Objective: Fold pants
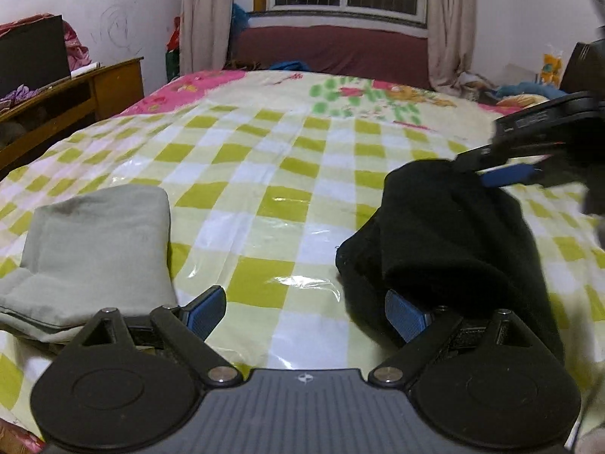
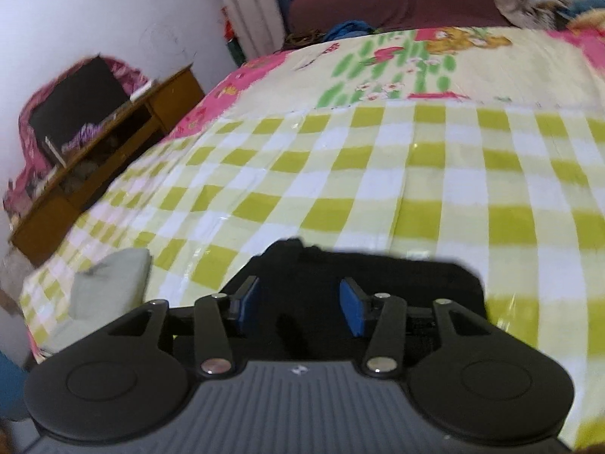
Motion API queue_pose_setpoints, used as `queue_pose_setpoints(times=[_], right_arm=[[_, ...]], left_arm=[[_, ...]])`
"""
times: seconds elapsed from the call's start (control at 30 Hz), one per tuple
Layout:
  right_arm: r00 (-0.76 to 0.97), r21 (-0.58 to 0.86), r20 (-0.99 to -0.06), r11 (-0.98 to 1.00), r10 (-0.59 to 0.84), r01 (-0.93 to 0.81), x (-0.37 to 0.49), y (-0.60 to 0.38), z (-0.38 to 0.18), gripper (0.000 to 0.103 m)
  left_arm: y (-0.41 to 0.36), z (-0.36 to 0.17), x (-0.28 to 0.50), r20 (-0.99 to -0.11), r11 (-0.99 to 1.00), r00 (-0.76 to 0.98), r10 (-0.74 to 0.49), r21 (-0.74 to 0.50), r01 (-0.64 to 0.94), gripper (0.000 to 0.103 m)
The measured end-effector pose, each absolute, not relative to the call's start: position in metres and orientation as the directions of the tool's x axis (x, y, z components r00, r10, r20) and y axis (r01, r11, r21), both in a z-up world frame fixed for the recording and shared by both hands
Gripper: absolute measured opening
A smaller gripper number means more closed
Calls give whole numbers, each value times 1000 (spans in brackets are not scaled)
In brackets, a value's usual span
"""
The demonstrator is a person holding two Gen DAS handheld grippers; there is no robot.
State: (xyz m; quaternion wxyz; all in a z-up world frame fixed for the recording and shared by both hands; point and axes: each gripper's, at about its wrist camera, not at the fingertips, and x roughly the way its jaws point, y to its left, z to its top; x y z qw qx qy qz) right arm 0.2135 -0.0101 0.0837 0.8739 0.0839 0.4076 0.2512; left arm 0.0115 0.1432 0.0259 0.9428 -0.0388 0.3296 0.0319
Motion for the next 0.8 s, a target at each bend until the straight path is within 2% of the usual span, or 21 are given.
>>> queue_pose_setpoints(times=[0.13,0.2,0.23,0.47,0.53,0.57,0.6,0.73,0.8], right_arm=[[491,336,-676,823,550,-459,243,-3,84,54],[440,332,-690,791,575,-514,258,4,81,61],[415,333,-698,778,583,-533,264,9,79,61],[208,423,-728,667,653,-613,285,30,54,63],[208,378,-743,654,637,-655,274,35,55,51],[213,335,-767,662,605,-671,269,38,54,30],[208,314,-786,666,583,-677,266,38,54,16],[236,322,-769,679,594,-660,253,22,73,11],[259,335,-745,682,614,-650,250,12,86,7]], left_arm=[[146,46,2,-580,991,810,-81,-134,3,103],[143,52,9,-577,989,809,-113,-143,37,103],[141,52,14,-578,989,807,-124,-143,49,103],[126,22,52,-674,983,716,-182,-139,119,103],[124,15,57,-683,982,706,-188,-137,130,103],[122,13,60,-688,983,702,-182,-123,135,103],[121,11,63,-692,984,701,-176,-109,140,103],[115,15,70,-682,981,708,-184,-78,179,85],[111,22,72,-668,976,719,-191,-55,208,83]])
